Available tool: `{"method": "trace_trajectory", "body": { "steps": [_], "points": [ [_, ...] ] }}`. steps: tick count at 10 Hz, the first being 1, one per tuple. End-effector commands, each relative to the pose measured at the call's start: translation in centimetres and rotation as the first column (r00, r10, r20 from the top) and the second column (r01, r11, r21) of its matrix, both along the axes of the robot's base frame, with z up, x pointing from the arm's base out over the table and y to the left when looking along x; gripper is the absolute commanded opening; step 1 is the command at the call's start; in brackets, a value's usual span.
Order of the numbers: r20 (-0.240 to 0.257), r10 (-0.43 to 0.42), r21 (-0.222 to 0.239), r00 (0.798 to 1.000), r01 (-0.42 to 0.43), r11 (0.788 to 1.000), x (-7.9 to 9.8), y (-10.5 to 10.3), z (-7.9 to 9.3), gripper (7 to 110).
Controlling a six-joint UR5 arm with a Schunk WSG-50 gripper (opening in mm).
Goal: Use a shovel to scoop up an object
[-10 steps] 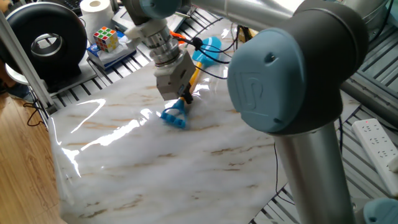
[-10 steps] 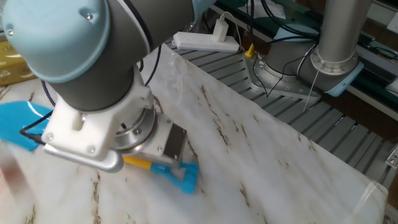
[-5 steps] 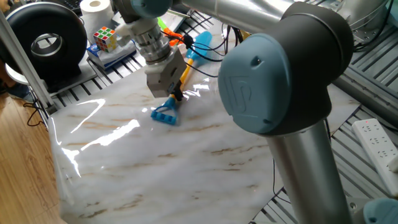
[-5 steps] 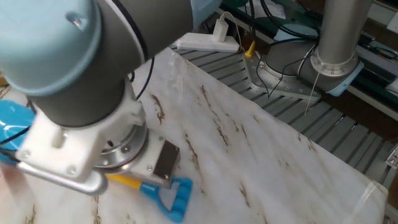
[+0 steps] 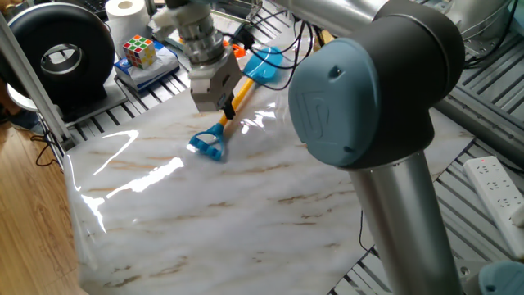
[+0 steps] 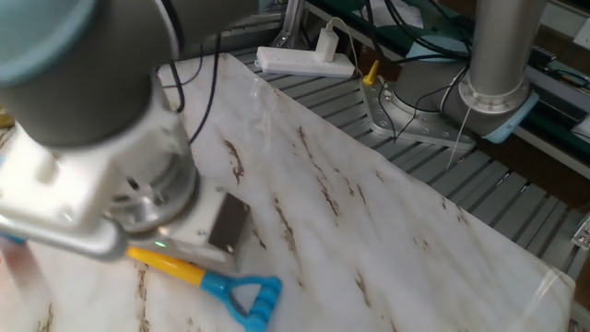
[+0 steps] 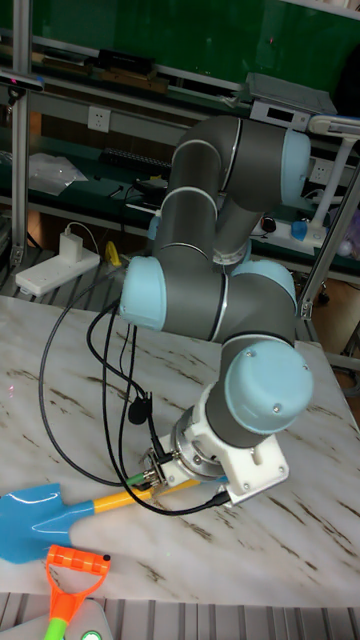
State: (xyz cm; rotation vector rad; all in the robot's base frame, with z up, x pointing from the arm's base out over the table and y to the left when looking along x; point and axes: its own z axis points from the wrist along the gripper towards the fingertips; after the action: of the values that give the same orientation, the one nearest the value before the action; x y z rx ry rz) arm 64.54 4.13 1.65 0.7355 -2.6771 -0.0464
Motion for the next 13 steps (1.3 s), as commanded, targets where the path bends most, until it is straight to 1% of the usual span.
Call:
{"method": "trace_trajectory", "body": {
  "steps": [1, 2, 3, 4, 5, 6, 7, 8, 9, 10, 11, 12, 13],
  "points": [
    [0.05, -0.026, 0.022, 0.998, 0.025, 0.999, 2.2, -0.6, -0.3, 7],
    [0.057, -0.029, 0.013, 0.998, 0.028, 1.0, 2.6, -0.6, -0.5, 7],
    [0.055, -0.023, 0.009, 0.998, 0.022, 1.0, 2.7, -0.7, 0.1, 7],
    [0.037, -0.011, 0.017, 0.999, 0.01, 1.0, 2.2, -0.8, 1.3, 7],
    [0.012, 0.008, 0.029, 1.0, -0.008, 1.0, 1.4, -1.3, 3.2, 7],
    [0.043, 0.04, 0.023, 0.998, -0.041, 0.999, 2.5, -2.8, 5.0, 7],
    [0.128, 0.046, 0.007, 0.991, -0.047, 0.999, 5.1, -4.0, 4.8, 7],
    [0.201, 0.029, -0.005, 0.979, -0.029, 1.0, 7.2, -4.4, 3.7, 7],
    [0.29, 0.027, -0.059, 0.957, -0.01, 0.998, 9.9, -5.7, 2.7, 7],
    [0.352, 0.029, -0.073, 0.936, -0.004, 0.997, 11.7, -6.1, 2.0, 7],
    [0.365, 0.041, -0.074, 0.93, -0.016, 0.997, 12.2, -6.4, 1.1, 7],
    [0.355, 0.072, -0.1, 0.932, -0.038, 0.994, 12.0, -7.3, 0.4, 7],
    [0.343, 0.108, -0.136, 0.933, -0.064, 0.989, 11.6, -8.7, 0.2, 7]
  ]
}}
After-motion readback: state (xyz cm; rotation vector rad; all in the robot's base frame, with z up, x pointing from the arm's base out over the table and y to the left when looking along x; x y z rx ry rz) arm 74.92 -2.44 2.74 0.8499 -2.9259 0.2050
